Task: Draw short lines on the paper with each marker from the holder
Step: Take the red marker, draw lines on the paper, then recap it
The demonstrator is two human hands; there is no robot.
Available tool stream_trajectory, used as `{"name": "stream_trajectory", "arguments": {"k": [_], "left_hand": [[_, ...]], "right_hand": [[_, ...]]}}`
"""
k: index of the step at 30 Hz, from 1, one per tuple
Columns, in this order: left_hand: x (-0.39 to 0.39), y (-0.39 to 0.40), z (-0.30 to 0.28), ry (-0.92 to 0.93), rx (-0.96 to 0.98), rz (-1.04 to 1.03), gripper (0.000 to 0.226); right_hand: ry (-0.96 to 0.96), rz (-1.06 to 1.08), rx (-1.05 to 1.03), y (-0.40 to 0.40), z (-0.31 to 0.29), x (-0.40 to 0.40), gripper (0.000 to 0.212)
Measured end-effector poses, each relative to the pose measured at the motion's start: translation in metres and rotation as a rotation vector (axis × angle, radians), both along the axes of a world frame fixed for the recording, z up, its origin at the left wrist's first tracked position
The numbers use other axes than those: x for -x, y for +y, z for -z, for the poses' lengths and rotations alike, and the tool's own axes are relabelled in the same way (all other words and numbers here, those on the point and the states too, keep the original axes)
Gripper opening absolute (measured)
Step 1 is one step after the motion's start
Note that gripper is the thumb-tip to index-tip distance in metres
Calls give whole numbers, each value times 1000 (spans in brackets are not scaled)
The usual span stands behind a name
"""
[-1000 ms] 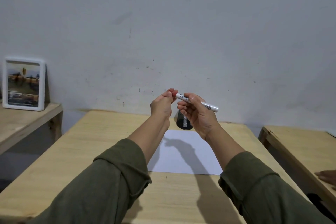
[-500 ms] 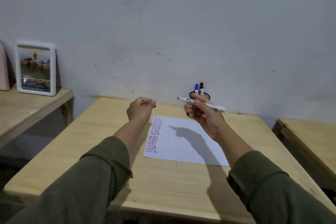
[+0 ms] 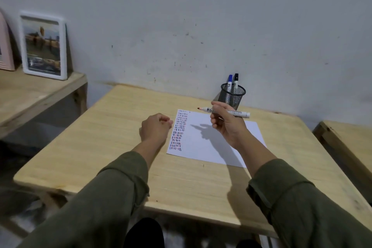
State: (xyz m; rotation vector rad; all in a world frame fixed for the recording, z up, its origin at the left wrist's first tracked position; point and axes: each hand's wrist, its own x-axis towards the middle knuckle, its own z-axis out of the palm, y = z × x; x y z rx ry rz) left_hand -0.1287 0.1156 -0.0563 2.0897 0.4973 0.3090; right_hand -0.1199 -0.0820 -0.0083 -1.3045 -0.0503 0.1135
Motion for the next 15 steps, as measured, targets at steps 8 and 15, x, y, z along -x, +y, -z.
{"name": "stream_trajectory", "arguments": {"k": [8,15], "left_hand": [[1,1,18,-44,-207,133,61],[1,1,27,6,-328,206,97]], "right_hand": [[42,109,-17,8,13,-19,15],[90,84,10,18,29,-44,5]]}}
